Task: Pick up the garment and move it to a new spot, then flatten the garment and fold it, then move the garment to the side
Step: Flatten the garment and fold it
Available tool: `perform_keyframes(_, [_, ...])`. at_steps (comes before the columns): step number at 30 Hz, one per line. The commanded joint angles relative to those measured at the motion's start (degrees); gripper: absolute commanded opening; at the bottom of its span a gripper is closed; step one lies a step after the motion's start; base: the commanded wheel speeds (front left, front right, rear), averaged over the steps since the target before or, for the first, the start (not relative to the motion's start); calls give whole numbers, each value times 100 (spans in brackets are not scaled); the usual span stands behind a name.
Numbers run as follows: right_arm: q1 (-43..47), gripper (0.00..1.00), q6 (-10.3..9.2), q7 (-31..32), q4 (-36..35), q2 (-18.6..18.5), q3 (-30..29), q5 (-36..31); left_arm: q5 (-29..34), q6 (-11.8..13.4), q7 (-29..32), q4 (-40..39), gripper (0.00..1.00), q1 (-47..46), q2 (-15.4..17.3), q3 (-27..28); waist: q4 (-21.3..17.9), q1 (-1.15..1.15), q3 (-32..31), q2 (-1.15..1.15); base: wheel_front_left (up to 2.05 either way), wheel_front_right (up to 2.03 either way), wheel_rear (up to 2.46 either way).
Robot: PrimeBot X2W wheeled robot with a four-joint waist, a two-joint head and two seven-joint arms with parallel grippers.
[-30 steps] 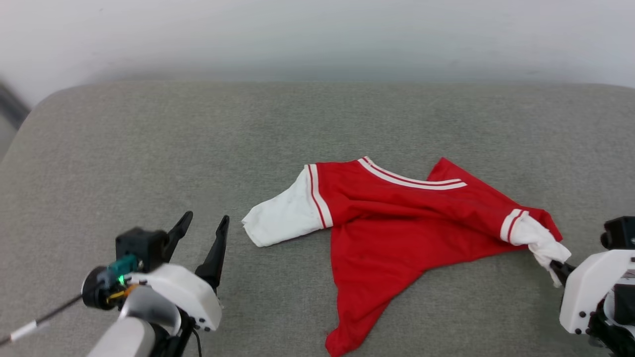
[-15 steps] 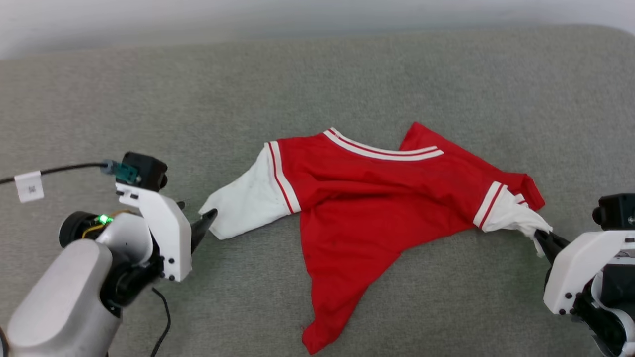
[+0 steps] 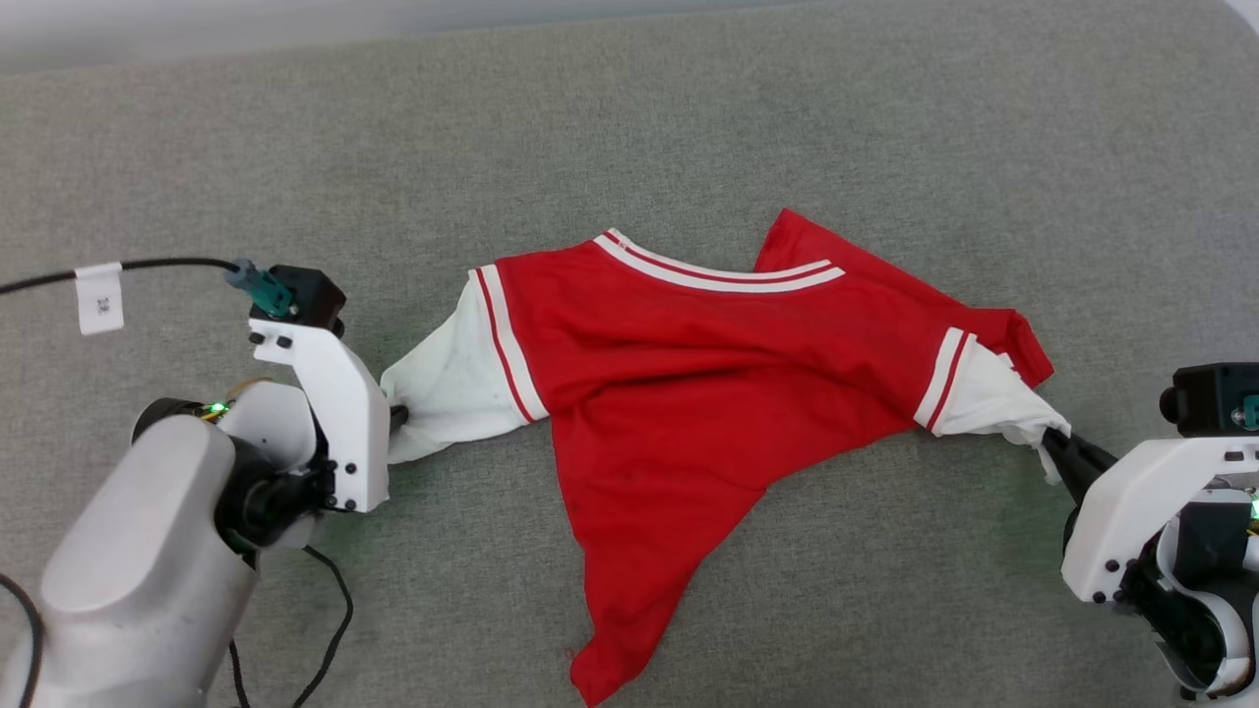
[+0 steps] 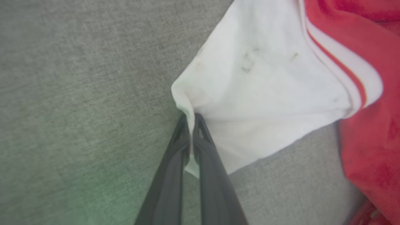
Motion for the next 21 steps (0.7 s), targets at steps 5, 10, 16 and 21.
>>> perform_keyframes(5, [-197,0,-5,-139,76,-215,-36,-88,518,363,-1003,-52,0,50,-107,55,100,0,-381,0,0,0,0])
perform_keyframes(10, [-485,0,-5,-260,236,-469,-76,-120,744,677,-1551,-338,0,-78,-41,255,226,0,-803,0,0,0,0])
perform_keyframes(16, [-845,0,-5,-197,380,-714,-17,-131,813,938,-1889,-573,0,-168,100,513,336,0,-1183,0,0,0,0])
perform_keyframes(21, [-1510,0,-5,-126,760,-977,167,-39,824,1149,-2142,-558,0,-381,130,769,416,0,-1384,0,0,0,0])
